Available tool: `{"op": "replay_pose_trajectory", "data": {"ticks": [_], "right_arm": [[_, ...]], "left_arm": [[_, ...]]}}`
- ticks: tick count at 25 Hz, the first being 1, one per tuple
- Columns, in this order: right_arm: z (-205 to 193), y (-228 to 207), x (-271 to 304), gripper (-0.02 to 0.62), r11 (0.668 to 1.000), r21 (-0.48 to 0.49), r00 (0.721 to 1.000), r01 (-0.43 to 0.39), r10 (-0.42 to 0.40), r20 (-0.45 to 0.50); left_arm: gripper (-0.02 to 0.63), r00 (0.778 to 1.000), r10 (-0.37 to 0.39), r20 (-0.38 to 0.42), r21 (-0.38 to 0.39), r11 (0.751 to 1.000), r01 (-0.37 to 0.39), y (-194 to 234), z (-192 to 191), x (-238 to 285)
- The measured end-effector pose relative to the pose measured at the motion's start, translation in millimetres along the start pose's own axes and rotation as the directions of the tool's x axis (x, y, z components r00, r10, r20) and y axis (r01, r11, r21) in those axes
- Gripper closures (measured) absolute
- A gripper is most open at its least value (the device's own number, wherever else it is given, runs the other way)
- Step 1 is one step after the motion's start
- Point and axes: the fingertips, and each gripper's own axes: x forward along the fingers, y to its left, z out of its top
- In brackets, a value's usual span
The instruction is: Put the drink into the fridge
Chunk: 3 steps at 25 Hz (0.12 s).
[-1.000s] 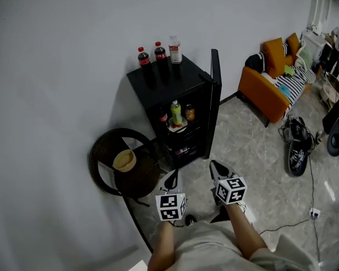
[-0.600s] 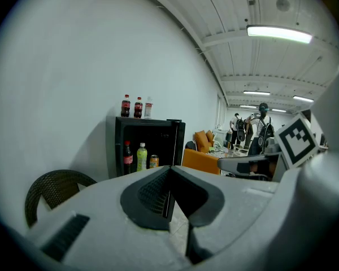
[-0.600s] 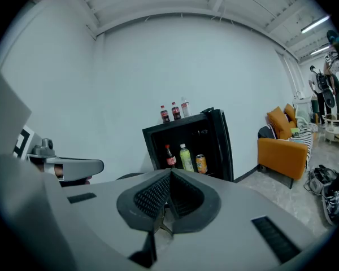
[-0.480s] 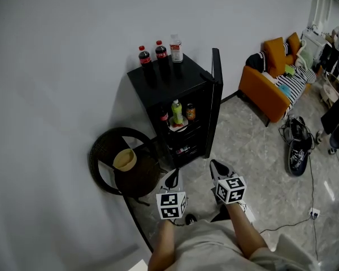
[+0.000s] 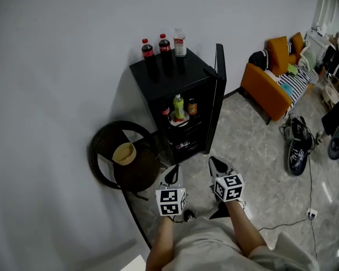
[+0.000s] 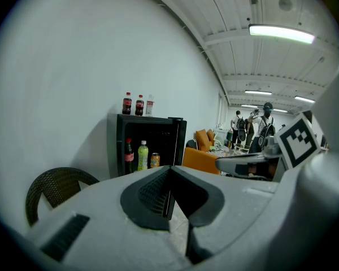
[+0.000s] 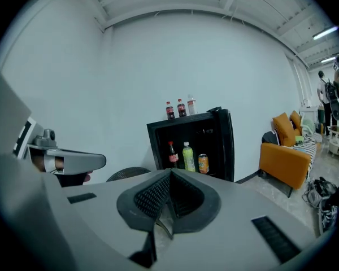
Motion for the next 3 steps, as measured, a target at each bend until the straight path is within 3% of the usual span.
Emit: {"op": "replay_pose_trajectory", "data": {"ticks": [3], "right_arm": [[0.0, 2.1, 1.4, 0.588, 0.999, -0.038, 1.000, 0.006, -0.006, -0.010]], "left_arm": [[0.597, 1.000, 0.003, -0.005, -0.004, 1.000, -0.003, 0.8, -0.7, -0.2]]}}
